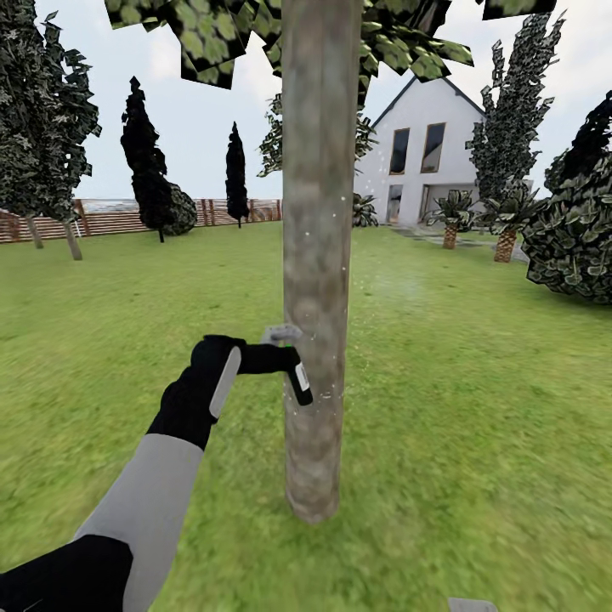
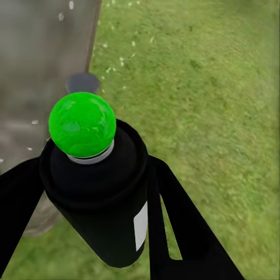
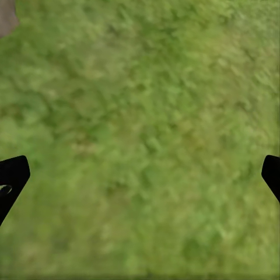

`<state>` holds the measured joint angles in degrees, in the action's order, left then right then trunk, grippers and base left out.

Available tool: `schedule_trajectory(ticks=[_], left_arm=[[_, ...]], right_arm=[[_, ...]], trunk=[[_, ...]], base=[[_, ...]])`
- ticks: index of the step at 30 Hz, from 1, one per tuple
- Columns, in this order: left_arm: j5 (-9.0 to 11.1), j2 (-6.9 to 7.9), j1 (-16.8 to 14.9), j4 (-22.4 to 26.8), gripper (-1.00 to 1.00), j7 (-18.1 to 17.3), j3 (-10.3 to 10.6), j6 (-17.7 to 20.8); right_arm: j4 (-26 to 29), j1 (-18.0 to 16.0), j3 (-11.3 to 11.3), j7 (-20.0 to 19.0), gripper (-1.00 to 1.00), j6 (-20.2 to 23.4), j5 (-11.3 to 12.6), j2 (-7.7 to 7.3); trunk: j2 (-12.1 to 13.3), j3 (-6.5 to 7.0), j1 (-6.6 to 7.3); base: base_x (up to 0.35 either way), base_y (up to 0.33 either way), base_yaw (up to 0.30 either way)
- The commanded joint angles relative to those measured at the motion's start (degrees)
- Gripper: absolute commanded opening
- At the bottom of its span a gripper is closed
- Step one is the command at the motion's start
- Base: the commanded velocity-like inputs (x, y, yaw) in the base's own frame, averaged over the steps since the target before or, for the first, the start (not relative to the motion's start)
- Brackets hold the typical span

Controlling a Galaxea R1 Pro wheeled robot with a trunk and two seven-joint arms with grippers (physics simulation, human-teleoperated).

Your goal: In the garden, pick up the pesticide atomizer on the floor and spray pesticide onto both trees until each tree trunk is fully covered.

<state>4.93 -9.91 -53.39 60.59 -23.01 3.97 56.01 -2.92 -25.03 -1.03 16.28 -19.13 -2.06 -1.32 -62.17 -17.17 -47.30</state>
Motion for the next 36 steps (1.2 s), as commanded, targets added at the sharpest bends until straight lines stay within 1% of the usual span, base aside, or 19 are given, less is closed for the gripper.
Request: schedule_trajectory(ticks=[1, 2, 3, 5, 7, 10, 11, 12, 15, 19, 24, 26, 28, 31, 34, 35, 36], left_arm=[[0.5, -0.01, 0.0, 0.4, -1.0, 0.2, 0.3, 0.6], [0.4, -0.08, -0.1, 1.0, -1.0, 0.2, 0.5, 0.8], [0.4, -0.09, -0.1, 2.7, -1.0, 0.2, 0.6, 0.9], [0.4, -0.09, -0.1, 4.8, -1.0, 0.2, 0.7, 1.0], [0.3, -0.09, -0.8, 4.0, -1.0, 0.2, 0.8, 1.0], [0.3, -0.09, -4.8, 0.8, -1.0, 0.2, 0.7, 1.1], [0.3, -0.09, -7.5, -1.3, -1.0, 0.2, 0.7, 1.1], [0.4, -0.09, -9.6, -2.7, -1.0, 0.2, 0.7, 1.1], [0.5, -0.09, -11.4, -3.8, -1.0, 0.2, 0.2, 1.1], [0.5, 0.03, -11.8, -4.1, -1.0, 0.2, -0.1, 1.1], [0.5, 0.12, -11.8, -4.0, -1.0, 0.2, 0.0, 1.1], [0.5, 0.13, -11.8, -2.9, -1.0, 0.2, 0.0, 1.0], [0.5, 0.07, -11.8, -1.8, -1.0, 0.3, 0.5, 0.9], [0.6, -0.09, -12.0, -1.3, -1.0, 0.4, 1.2, 0.9], [0.6, -0.09, -17.8, -2.6, -1.0, 0.4, 0.9, 1.0], [0.6, -0.09, -20.4, -4.1, -1.0, 0.4, 0.7, 1.0], [0.6, -0.09, -24.3, -6.8, -1.0, 0.4, 0.5, 1.1]], right_arm=[[-0.2, -0.1, -0.1, 0.2, 1.0, -0.4, -0.2, 0.0], [-0.2, -0.1, -0.1, 0.2, 1.0, -0.4, -0.2, 0.0], [-0.2, -0.1, -0.1, 0.2, 1.0, -0.4, -0.2, 0.0], [-0.2, -0.1, -0.1, 0.2, 1.0, -0.4, -0.2, 0.0], [-0.2, -0.1, -0.1, 0.2, 1.0, -0.4, -0.2, 0.0], [-0.2, 0.0, -0.1, 0.2, 1.0, -0.4, -0.2, 0.0], [-0.2, 0.1, -0.1, 0.2, 1.0, -0.4, -0.2, 0.0], [-0.2, 0.1, -0.1, 0.2, 1.0, -0.4, -0.2, 0.0], [-0.2, 0.2, -0.1, 0.2, 1.0, -0.4, -0.2, 0.0], [-0.2, 0.2, -0.1, 0.2, 1.0, -0.4, -0.2, 0.0], [-0.2, 0.2, -0.1, 0.2, 1.0, -0.4, -0.2, 0.0], [-0.2, 0.2, -0.1, 0.2, 1.0, -0.4, -0.2, 0.0], [-0.2, 0.2, -0.1, 0.2, 1.0, -0.4, -0.2, 0.0], [-0.2, 0.2, -0.1, 0.2, 1.0, -0.4, -0.2, 0.0], [-0.2, 0.2, -0.1, 0.2, 1.0, -0.4, -0.2, 0.0], [-0.2, 0.2, -0.1, 0.2, 1.0, -0.4, -0.2, 0.0], [-0.2, 0.2, -0.1, 0.2, 1.0, -0.4, -0.2, 0.0]], trunk=[[-0.1, -0.07, -0.01], [-0.1, -0.07, -0.01], [-0.1, -0.07, -0.01], [-0.1, -0.07, -0.01], [-0.1, -0.07, -0.01], [-0.1, -0.07, -0.01], [-0.1, -0.07, -0.01], [-0.1, -0.07, -0.01], [-0.1, -0.07, -0.01], [-0.1, -0.07, -0.01], [-0.1, -0.07, -0.01], [-0.1, -0.07, -0.01], [-0.1, -0.07, -0.01], [-0.1, -0.07, -0.01], [-0.1, -0.07, -0.01], [-0.1, -0.07, -0.01], [-0.1, -0.07, -0.01]], base=[[0.0, 0.0, 0.0], [0.0, 0.0, 0.0], [0.0, 0.0, 0.0], [0.0, 0.0, 0.0], [0.0, 0.0, 0.0], [0.0, 0.0, 0.0], [0.0, 0.0, 0.0], [0.0, 0.0, 0.0], [0.0, 0.0, 0.0], [-0.009, 0.0, 0.0], [-0.194, 0.03, 0.0], [-0.09, 0.033, 0.0], [-0.025, 0.009, 0.0], [-0.007, 0.003, 0.0], [-0.001, 0.0, 0.0], [0.0, 0.0, 0.0], [0.0, 0.0, 0.0]])
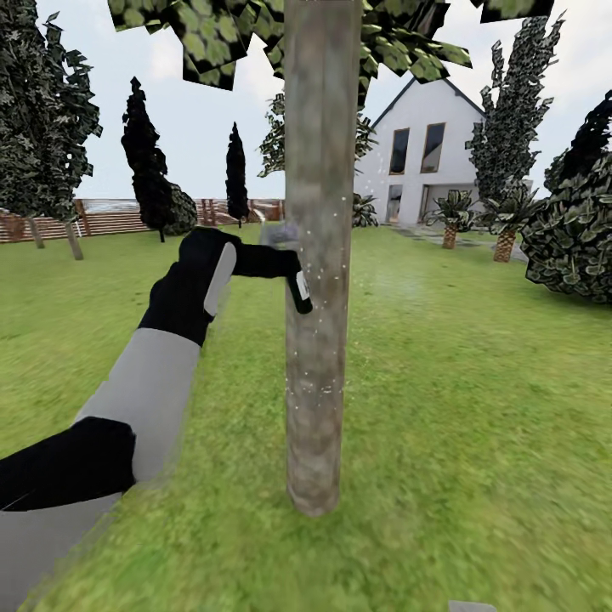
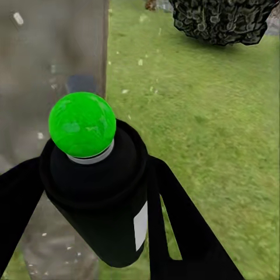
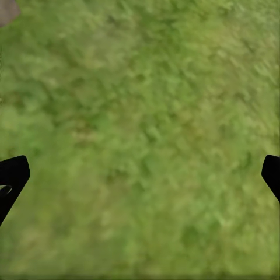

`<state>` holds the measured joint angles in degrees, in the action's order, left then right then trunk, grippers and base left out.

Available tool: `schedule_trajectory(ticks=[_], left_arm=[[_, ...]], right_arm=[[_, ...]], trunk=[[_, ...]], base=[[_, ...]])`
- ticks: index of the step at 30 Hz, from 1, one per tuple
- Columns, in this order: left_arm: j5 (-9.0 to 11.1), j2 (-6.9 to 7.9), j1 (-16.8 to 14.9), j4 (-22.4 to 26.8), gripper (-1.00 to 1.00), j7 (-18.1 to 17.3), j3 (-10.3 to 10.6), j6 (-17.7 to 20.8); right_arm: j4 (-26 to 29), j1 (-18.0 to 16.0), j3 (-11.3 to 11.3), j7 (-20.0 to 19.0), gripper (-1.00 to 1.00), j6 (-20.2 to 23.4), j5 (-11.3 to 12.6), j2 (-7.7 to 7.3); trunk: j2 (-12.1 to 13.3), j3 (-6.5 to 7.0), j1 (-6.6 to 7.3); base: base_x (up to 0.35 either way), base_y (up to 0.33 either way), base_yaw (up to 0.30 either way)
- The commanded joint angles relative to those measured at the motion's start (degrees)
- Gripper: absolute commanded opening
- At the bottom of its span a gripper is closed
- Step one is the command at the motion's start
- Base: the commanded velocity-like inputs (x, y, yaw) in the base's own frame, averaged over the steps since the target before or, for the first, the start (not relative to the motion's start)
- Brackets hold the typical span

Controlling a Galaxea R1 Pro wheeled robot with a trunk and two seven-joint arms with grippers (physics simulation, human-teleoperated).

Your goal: In the garden, pick up the pesticide atomizer on the floor and spray pesticide onto both trees until each tree trunk is fully covered.

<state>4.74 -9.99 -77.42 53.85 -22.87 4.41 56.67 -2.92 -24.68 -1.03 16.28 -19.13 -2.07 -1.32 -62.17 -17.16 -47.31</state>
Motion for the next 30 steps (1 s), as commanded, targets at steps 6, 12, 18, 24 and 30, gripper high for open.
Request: schedule_trajectory(ticks=[6, 12, 18, 24, 30], left_arm=[[0.9, 0.0, -13.8, -8.9, -1.0, 0.2, -1.5, 0.5], [0.9, 0.0, -26.6, -17.7, -1.0, 0.2, -5.7, 0.5], [0.9, 0.0, -29.5, -25.5, -1.0, 0.3, -6.6, 0.4], [0.7, 1.6, -29.7, -44.6, -1.0, 0.7, -6.7, -1.9], [0.6, 2.91, -27.4, -51.8, -1.0, 0.7, -6.5, -9.6]], right_arm=[[-0.2, -0.1, -0.1, 0.2, 1.0, -0.4, -0.2, 0.0], [-0.2, -0.1, -0.1, 0.2, 1.0, -0.4, -0.2, -0.08], [-0.2, -0.1, -0.1, 0.2, 1.0, -0.4, -0.2, -0.09], [-0.2, -0.1, -0.1, 0.2, 1.0, -0.4, -0.2, -0.09], [-0.2, -0.1, -0.1, 0.2, 1.0, -0.4, -0.2, -0.09]], trunk=[[-0.1, -0.09, 0.0], [-0.1, -0.09, 0.0], [-0.1, -0.09, 0.0], [-0.1, -0.09, 0.0], [-0.1, -0.09, 0.0]], base=[[0.0, 0.0, 0.0], [0.0, 0.0, 0.0], [0.0, 0.0, 0.0], [0.0, 0.0, 0.0], [0.0, 0.0, 0.0]])
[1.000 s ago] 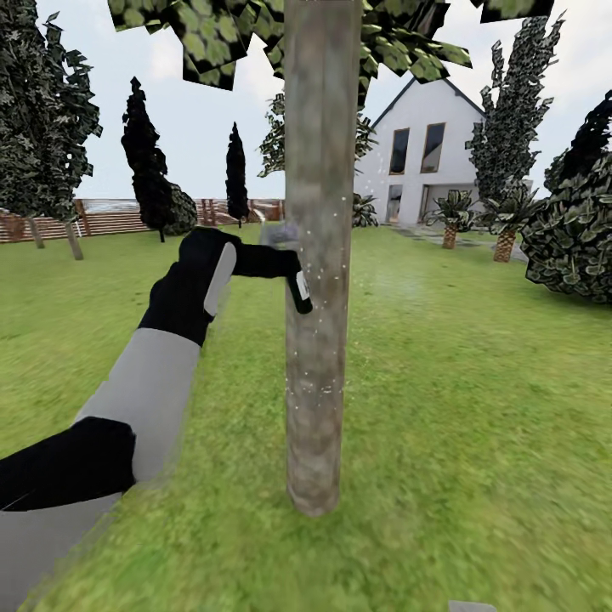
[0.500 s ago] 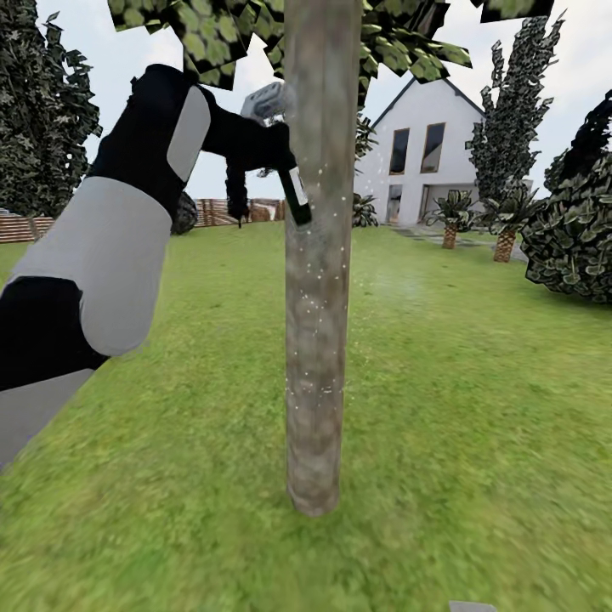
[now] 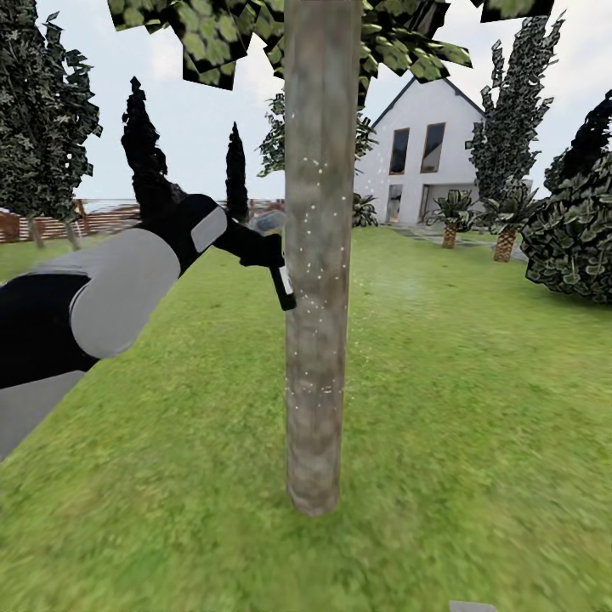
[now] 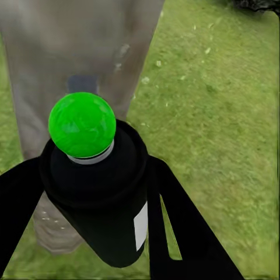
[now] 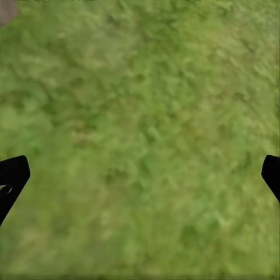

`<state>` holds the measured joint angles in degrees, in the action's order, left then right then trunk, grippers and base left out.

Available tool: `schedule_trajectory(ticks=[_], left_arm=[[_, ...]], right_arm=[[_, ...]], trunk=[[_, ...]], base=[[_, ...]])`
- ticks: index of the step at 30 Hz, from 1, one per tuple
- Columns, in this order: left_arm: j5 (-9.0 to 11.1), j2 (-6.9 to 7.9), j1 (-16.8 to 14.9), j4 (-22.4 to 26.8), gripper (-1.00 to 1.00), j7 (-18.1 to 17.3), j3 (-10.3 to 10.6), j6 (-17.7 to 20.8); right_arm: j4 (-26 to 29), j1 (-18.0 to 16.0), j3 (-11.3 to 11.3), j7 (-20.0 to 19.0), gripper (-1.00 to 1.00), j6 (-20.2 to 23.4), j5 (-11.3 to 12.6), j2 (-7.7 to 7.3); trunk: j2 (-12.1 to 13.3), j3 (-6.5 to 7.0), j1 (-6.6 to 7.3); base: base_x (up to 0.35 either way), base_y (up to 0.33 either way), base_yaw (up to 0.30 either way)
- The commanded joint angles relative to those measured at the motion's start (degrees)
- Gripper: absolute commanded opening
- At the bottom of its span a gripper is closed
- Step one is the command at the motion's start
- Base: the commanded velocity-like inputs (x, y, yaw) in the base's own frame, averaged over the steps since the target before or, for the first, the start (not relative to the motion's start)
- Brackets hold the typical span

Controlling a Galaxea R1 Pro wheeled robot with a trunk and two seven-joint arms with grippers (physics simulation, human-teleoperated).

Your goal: In the garden, pick up the pesticide atomizer on the floor and spray pesticide onto both trees until each tree trunk is fully covered.

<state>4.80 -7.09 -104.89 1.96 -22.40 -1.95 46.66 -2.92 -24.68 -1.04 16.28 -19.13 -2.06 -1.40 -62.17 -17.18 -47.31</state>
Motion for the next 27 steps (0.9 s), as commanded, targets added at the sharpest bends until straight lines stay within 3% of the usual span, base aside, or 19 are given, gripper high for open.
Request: schedule_trajectory(ticks=[1, 4, 6, 8, 12, 15, 18, 24, 27], left_arm=[[0.5, 0.03, 1.7, 0.0, -1.0, 0.2, -0.2, -0.6], [0.5, 0.05, 6.0, -0.1, -1.0, 0.2, -0.2, -4.7], [0.4, -0.03, 10.8, -0.2, -1.0, 0.2, -0.1, -6.8], [-0.4, -0.09, 14.9, -0.2, -1.0, 0.2, -0.1, -11.4], [-1.7, -0.04, 22.7, -0.2, -1.0, 0.2, -0.1, -16.9], [-6.1, 0.07, 28.8, -0.2, -1.0, 0.2, -0.1, -23.8], [-8.5, 0.09, 34.2, -0.3, -1.0, 0.2, -0.1, -30.2], [-9.0, -0.01, 48.0, -0.3, -1.0, 0.2, -0.1, -43.6], [-9.1, 0.09, 50.4, -0.2, -1.0, 0.2, -0.1, -45.0]], right_arm=[[-0.2, -0.1, -0.1, 0.2, 1.0, -0.4, -0.2, 0.0], [-0.2, -0.1, -0.1, 0.2, 1.0, -0.4, -0.2, 0.0], [-0.2, -0.1, -0.1, 0.2, 1.0, -0.4, -0.2, 0.0], [-0.2, -0.1, -0.1, 0.2, 1.0, -0.4, -0.2, 0.0], [-0.2, -0.1, 0.0, 0.2, 1.0, -0.4, -0.2, 0.0], [-0.2, -0.1, 0.0, 0.2, 1.0, -0.4, -0.2, 0.0], [-0.2, -0.1, 0.0, 0.2, 1.0, -0.4, -0.2, 0.01], [-0.2, -0.1, 0.0, 0.2, 1.0, -0.4, -0.2, 0.08], [-0.2, -0.1, 0.0, 0.2, 1.0, -0.4, -0.2, 0.2]], trunk=[[-0.1, -0.06, 0.0], [-0.1, -0.06, 0.0], [-0.1, -0.06, 0.0], [-0.1, -0.06, 0.0], [-0.1, -0.06, 0.0], [-0.1, -0.06, 0.0], [-0.1, -0.06, 0.0], [-0.1, -0.06, 0.0], [-0.1, -0.06, 0.0]], base=[[0.0, 0.0, 0.0], [0.0, 0.0, 0.0], [0.0, 0.0, 0.0], [0.0, 0.0, 0.0], [0.0, 0.0, 0.0], [0.0, 0.0, 0.0], [0.0, 0.0, 0.0], [0.0, 0.0, 0.0], [0.0, 0.122, 0.0]])
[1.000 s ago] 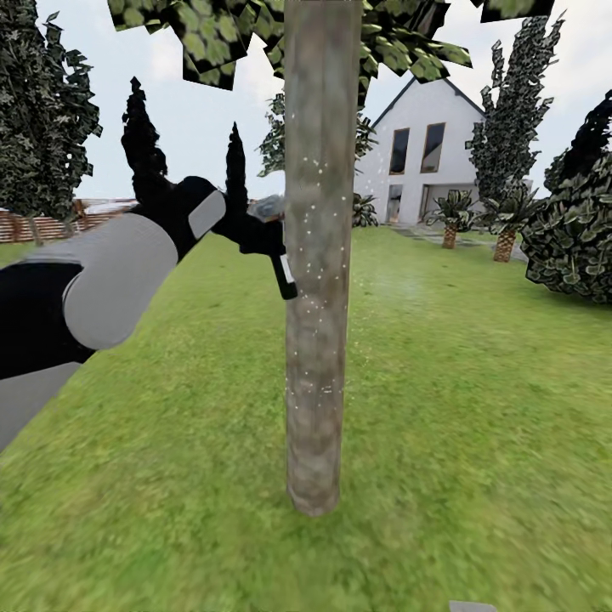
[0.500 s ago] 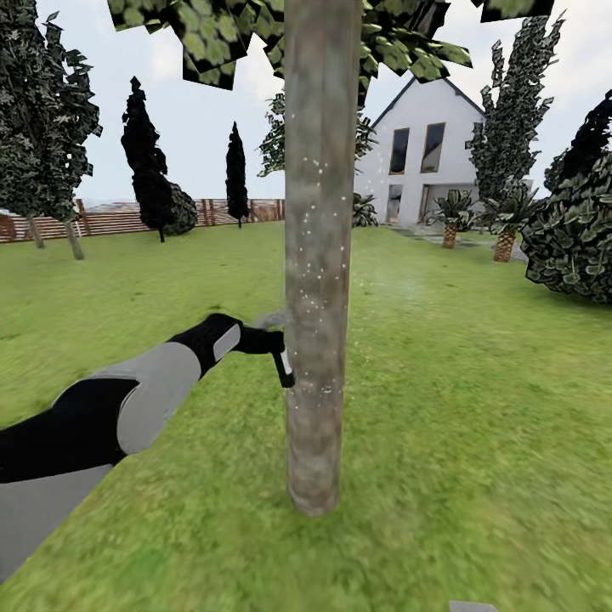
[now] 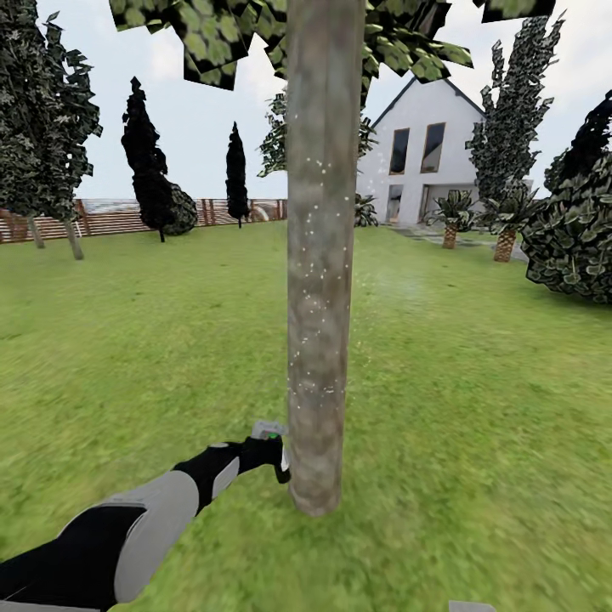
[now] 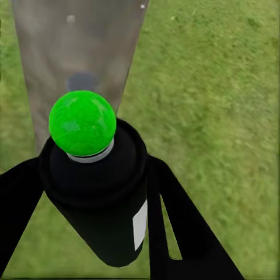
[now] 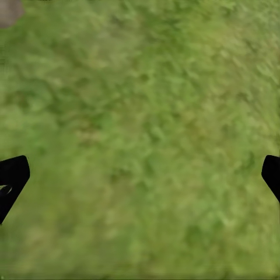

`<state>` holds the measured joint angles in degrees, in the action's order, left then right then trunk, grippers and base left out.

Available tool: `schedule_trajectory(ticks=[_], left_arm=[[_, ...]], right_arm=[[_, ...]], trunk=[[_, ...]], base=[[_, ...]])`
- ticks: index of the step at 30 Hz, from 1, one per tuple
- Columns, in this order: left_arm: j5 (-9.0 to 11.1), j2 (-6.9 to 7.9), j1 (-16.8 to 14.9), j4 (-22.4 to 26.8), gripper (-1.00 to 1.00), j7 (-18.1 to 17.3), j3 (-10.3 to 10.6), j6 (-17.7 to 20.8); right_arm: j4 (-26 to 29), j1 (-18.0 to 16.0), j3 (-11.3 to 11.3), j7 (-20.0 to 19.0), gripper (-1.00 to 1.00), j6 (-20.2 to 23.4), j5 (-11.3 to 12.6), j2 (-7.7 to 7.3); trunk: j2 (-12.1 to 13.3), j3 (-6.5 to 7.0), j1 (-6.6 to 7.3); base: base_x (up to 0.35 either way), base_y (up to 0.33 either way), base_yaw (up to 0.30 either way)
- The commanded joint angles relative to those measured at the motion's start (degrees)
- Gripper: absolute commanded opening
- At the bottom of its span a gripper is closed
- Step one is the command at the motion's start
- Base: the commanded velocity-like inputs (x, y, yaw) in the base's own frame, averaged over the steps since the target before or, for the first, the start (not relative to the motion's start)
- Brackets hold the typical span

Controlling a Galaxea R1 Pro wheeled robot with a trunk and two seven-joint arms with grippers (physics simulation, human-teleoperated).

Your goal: In the garden, pick up the pesticide atomizer on the floor and spray pesticide onto both trees until each tree trunk is fully covered.

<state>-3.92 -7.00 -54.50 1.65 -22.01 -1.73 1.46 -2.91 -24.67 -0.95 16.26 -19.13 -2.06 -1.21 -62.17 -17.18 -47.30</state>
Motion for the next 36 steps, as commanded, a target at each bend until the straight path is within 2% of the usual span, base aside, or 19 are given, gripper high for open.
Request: schedule_trajectory(ticks=[1, 3, 12, 29, 36], left_arm=[[-0.3, 0.2, 0.2, 0.1, -1.0, -0.2, -0.4, 0.0], [-0.2, 0.61, 1.0, 0.0, -1.0, -0.3, -0.4, -0.2], [-0.2, 0.59, 1.6, 0.0, -1.0, -0.3, -0.3, -0.2], [-0.2, 0.59, 1.7, 0.0, -1.0, -0.5, -0.3, -0.2], [-0.2, -0.14, 1.6, -0.1, -1.0, -0.5, -0.3, -0.2]], right_arm=[[-0.3, -0.1, -0.1, 0.2, 1.0, -0.4, -0.2, 0.05], [-0.3, -0.1, -0.1, 0.2, 1.0, -0.4, -0.2, 0.14], [-0.3, -0.1, -0.1, 0.2, 1.0, -0.4, -0.2, 0.24], [-0.3, -0.1, -0.1, 0.2, 1.0, -0.4, -0.2, 0.33], [-0.3, -0.1, -0.1, 0.2, 1.0, -0.4, -0.2, 0.31]], trunk=[[0.0, -0.07, 0.0], [0.0, -0.07, 0.0], [0.0, -0.07, 0.0], [0.0, -0.07, 0.0], [0.0, -0.07, 0.0]], base=[[0.0, 0.262, 0.0], [0.0, 0.31, 0.0], [0.0, 0.693, -0.04], [0.004, 0.7, -0.292], [0.193, 0.7, -0.3]])
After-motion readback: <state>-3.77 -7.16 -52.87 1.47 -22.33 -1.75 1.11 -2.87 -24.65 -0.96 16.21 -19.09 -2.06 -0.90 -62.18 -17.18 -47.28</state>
